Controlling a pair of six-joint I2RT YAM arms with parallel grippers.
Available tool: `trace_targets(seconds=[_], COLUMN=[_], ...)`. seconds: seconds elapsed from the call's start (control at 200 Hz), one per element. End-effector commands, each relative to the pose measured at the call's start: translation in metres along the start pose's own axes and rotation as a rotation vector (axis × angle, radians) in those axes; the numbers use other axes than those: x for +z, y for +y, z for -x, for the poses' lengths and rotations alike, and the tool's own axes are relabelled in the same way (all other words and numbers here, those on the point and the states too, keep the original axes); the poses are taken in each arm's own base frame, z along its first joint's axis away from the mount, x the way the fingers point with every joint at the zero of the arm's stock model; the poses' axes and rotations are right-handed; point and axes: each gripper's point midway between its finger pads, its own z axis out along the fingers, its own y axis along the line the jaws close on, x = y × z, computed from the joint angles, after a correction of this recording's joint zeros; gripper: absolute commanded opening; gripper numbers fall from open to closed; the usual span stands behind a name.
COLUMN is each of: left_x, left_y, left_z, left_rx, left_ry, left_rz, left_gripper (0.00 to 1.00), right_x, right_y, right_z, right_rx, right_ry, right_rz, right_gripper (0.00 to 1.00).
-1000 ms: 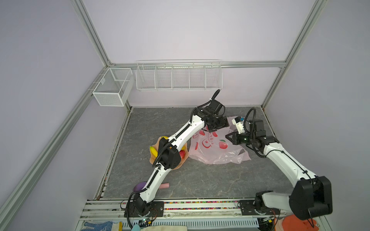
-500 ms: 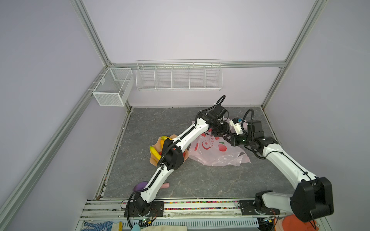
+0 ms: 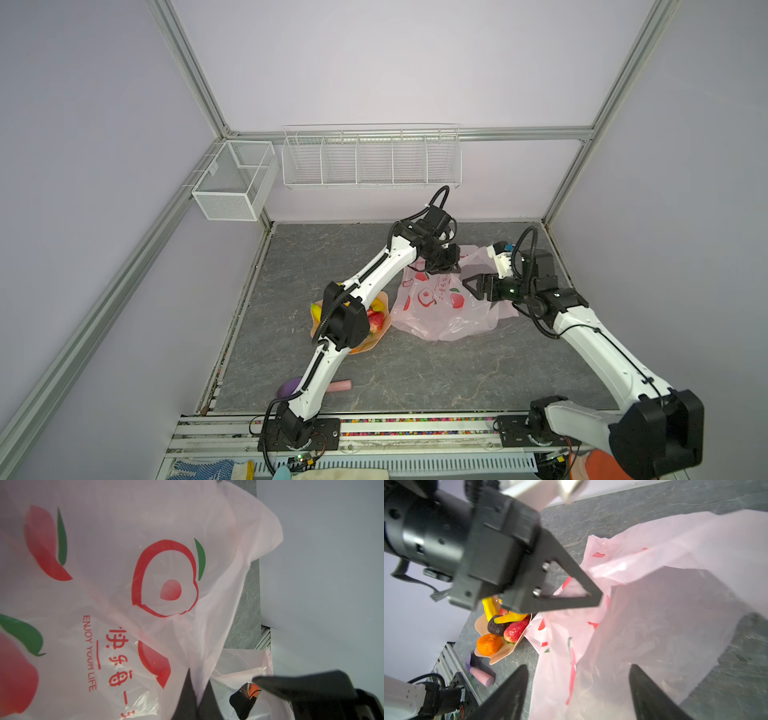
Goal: Place the fruits into the plastic bag
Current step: Open the plastic bag at the center of the table.
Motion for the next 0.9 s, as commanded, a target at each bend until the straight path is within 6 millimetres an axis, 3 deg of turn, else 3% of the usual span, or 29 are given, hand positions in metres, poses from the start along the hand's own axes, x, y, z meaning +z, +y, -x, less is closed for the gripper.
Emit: trace_targets(seconds=[0.0,0.12,0.21,0.375,0.405,0.52,0.65,0.895], left_x=[-0.055,-0.074,-0.08,-0.082,-0.081,-0.082,-0.084,-0.079], left_y=[-0.02,-0.022,-0.025,-0.022,-0.021,-0.019,-0.019,-0.015], left_z=[0.016,0.014,0.009,0.002,0.002,0.001,0.001,-0.005], left_rx=[0.084,0.12,0.143,0.148,0.143,0.137,0.133,0.123], left_ry=[-0.102,-0.131,-0.13,-0.123,-0.121,-0.122,-0.121,-0.102], left_rz=[-0.085,-0.116,-0.124,-0.126,-0.123,-0.126,-0.133,-0.139], left_gripper=[0.0,0.0,0.0,0.0,0.0,0.0,0.0,0.0], right_x=[-0.038,-0.077,-0.083,-0.038,-0.026,-0.008,0.015,0.05], right_y=[-0.028,-0.057,-0.077,-0.081,-0.084,-0.106,-0.119,-0.117], right_z=[0.009,0.012,0.007,-0.004,-0.016,-0.044,-0.063,-0.043], right_rx=[0.176,0.288,0.375,0.423,0.446,0.517,0.586,0.617], right_ry=[-0.064,-0.168,-0.184,-0.073,-0.037,0.001,-0.001,-0.042], right_rz=[-0.206,-0.372,-0.381,-0.186,-0.157,-0.203,-0.172,-0.053], right_gripper=[0.91,0.96,0.97,0.92,0.91,0.89,0.89,0.89])
